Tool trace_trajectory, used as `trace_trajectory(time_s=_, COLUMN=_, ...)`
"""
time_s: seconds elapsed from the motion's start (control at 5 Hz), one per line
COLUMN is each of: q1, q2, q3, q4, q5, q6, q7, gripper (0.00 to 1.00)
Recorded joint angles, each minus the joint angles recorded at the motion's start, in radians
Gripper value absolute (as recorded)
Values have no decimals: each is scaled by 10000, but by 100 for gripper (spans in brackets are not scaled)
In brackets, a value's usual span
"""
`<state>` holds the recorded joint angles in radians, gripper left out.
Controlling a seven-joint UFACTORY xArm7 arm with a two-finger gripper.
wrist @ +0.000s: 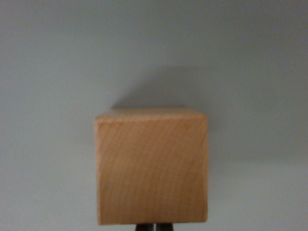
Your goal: Push wooden cube
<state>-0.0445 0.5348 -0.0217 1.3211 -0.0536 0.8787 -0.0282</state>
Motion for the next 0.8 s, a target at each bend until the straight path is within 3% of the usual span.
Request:
trace_trajectory(time_s=0.2, q1=3, q2=120, q3=4, q4=185, q5=8, q6=66, q7=-1, gripper=100)
trace_trajectory(time_s=0.8, q1=5, q2=184, q3=6, q4=284, q5=12, q6=101, q7=-1, gripper=100)
